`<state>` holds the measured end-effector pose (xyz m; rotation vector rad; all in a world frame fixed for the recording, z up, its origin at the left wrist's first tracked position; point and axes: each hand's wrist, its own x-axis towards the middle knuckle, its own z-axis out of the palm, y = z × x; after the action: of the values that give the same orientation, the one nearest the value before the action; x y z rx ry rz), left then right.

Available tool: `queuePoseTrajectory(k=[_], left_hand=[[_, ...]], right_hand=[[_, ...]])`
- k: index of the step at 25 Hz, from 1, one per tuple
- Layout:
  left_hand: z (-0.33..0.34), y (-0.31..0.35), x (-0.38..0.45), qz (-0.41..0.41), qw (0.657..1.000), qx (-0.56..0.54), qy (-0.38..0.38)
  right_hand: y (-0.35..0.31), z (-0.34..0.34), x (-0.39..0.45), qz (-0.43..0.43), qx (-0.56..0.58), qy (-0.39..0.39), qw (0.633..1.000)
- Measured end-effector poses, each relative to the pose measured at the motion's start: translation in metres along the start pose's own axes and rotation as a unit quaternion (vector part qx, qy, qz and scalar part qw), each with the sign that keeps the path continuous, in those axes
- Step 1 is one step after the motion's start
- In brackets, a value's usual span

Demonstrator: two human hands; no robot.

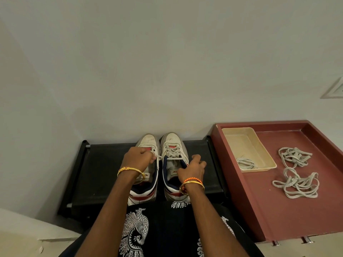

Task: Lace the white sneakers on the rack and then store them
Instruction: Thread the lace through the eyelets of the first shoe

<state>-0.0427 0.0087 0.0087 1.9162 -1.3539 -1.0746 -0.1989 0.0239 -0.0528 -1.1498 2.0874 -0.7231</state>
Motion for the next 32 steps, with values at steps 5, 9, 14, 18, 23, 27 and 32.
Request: queuePoseTrajectory(k=[5,9,14,18,23,27,32], left_hand=[[-0.008,0.007,0.024,-0.057,0.962,0.260,-0.059],[-0.013,0.023,0.028,-0.036,0.964,0.207,-0.161],[-0.008,0.031,0.026,-0.058,0.962,0.182,-0.197],[0.016,0.030,0.041,0.011,0.919,0.388,-0.073],[0.028,0.021,0.074,0.020,0.843,0.490,-0.223],[0.015,0.034,0.067,-0.005,0.923,0.304,-0.236],[-0.009,0.070,0.039,0.022,0.972,0.096,-0.212]], right_hand=[[0.005,-0.006,0.010,0.007,0.028,-0.014,0.999],[0.004,-0.007,0.014,0.012,0.032,-0.028,0.999],[0.005,-0.008,0.015,0.016,0.029,-0.044,0.998],[0.006,-0.009,0.015,0.020,0.032,-0.052,0.998],[0.007,-0.010,0.017,0.024,0.036,-0.064,0.997],[0.004,-0.012,0.017,0.018,0.043,-0.067,0.997],[-0.019,-0.023,0.004,-0.081,0.164,0.000,0.983]])
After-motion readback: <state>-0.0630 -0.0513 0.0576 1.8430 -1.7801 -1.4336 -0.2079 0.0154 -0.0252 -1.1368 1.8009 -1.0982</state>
